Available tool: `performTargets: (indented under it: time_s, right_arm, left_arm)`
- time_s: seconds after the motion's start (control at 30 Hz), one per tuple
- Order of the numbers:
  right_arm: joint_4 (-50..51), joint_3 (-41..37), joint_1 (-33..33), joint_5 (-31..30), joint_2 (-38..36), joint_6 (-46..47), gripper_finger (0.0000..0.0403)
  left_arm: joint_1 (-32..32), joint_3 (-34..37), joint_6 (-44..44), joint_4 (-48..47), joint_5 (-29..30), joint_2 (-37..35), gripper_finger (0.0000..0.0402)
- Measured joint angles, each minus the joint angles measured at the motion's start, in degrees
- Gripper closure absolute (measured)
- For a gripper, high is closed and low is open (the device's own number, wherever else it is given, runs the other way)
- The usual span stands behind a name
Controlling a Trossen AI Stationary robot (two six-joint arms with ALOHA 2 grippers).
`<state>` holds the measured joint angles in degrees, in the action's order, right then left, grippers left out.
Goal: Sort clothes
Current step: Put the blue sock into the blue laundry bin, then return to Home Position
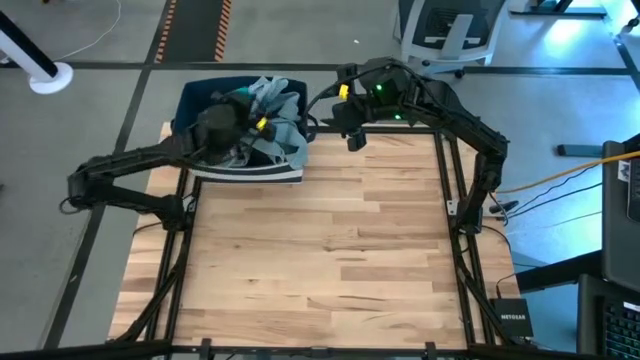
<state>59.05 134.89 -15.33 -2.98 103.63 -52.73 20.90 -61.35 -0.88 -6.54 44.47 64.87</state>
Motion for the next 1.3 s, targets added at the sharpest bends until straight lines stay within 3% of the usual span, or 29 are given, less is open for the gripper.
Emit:
performTargets:
  time_s: [0.37,0.53,0.83,1.3]
  right_arm:
    - [4.6,0.0,0.0,0.0,0.0,0.5,0.0143]
    - [5.8,0.0,0.0,0.0,0.0,2.5,0.0143]
    - [6.3,0.0,2.1,-0.1,0.0,2.9,0.0143]
    - [6.9,0.0,2.3,-0.9,0.0,3.1,0.0143]
  left_arm:
    - [15.9,0.7,14.4,-20.6,-15.7,8.1,0.0233]
    - [19.6,4.4,17.4,-20.6,-20.1,11.0,0.0233]
    - [22.7,10.8,16.4,-17.8,-22.7,15.5,0.0233]
    - [17.5,-3.0,14.9,-28.7,-22.6,-6.9,0.0233]
